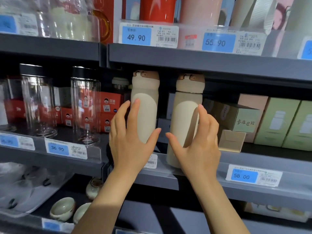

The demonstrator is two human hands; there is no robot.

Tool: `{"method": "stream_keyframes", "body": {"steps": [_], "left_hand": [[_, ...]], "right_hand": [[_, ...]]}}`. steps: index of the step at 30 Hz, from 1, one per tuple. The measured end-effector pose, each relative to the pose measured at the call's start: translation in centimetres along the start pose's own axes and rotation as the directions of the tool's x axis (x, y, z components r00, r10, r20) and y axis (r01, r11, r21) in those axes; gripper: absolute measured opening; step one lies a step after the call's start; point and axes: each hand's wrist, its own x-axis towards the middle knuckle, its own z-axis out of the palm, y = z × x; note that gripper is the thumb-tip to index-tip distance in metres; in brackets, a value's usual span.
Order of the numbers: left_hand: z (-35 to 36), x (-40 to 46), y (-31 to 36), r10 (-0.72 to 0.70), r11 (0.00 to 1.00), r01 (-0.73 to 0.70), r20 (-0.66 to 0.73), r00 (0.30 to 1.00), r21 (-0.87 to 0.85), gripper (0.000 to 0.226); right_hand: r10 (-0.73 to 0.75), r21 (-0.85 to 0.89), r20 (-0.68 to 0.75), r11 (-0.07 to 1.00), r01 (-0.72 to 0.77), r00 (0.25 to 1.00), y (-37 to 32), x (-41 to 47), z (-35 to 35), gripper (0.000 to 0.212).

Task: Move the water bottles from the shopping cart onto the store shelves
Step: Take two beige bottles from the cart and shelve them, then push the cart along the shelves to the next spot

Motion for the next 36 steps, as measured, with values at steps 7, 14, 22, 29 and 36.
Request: {"method": "stream_keyframes", "body": {"steps": [7, 14, 22, 29, 36], "left_hand": [[0.0, -3.6, -0.1, 0.224, 0.969, -0.232, -0.104, 0.969, -0.078, 0.043], [-2.0, -9.6, 1.7, 0.143, 0.983, -0.143, -0.011, 0.99, -0.114, 0.034], [-10.0, -16.7, 5.0, -0.118, 0.977, 0.152, 0.212, 0.97, -0.15, 0.024], [-21.7, -27.3, 6.4, -0.327, 0.945, 0.313, 0.379, 0.866, 0.099, 0.017], [-35.4, -30.7, 3.7, -0.54, 0.786, 0.359, 0.276, 0.795, 0.504, 0.023]], "right_hand": [[-0.114, -0.001, 0.048, 0.993, 0.114, 0.992, 1.5, -3.8, -1.9, 0.069], [-0.157, 0.013, 0.088, 0.988, 0.156, 0.984, 2.5, -8.5, -5.3, 0.047], [-0.05, 0.219, 0.168, 0.976, 0.012, 0.985, 1.1, -15.0, -11.3, 0.035], [0.003, 0.326, 0.586, 0.915, -0.239, 0.81, -1.9, -25.7, -14.0, 0.027], [-0.165, 0.349, 0.879, 0.863, -0.367, 0.448, -9.1, -33.9, -13.9, 0.032]]}}
